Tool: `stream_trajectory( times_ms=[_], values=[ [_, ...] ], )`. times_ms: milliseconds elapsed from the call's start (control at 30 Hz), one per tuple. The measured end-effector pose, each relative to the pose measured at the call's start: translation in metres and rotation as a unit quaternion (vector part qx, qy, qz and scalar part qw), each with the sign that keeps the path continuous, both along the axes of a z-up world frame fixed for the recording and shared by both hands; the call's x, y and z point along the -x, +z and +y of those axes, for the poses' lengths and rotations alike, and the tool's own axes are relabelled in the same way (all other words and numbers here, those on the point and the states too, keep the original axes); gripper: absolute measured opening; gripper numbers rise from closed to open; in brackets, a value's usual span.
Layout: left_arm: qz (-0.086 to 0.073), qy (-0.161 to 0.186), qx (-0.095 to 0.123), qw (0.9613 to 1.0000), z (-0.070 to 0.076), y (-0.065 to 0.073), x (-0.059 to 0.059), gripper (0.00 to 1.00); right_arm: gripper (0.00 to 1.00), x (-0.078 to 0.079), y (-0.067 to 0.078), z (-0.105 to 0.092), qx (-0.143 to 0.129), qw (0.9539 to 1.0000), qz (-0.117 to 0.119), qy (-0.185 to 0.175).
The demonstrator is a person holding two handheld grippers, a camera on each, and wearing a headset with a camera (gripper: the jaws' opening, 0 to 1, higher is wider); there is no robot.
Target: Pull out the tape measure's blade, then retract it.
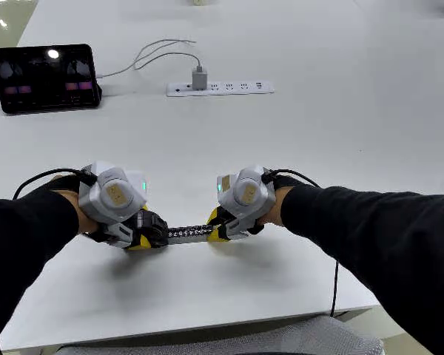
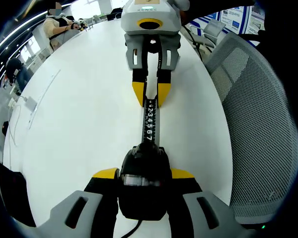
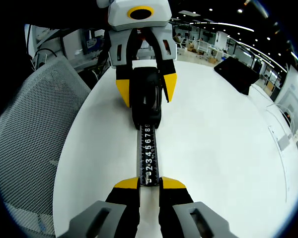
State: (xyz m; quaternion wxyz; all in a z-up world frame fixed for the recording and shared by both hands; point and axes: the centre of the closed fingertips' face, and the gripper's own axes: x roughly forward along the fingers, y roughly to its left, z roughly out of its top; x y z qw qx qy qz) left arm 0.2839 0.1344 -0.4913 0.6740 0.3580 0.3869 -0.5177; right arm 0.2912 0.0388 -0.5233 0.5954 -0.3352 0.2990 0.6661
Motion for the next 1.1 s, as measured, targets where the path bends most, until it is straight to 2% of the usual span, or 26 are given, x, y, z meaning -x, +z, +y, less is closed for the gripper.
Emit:
stream_trajectory(
  times_ms=[1100],
  values=[
    [-0.003,0.0,-0.003,1.0,-0.001,0.0,-0.001,0.32,0.1,-0.001,0.001,-0.027,0.004,1.0,0.001,-0.003]
  ],
)
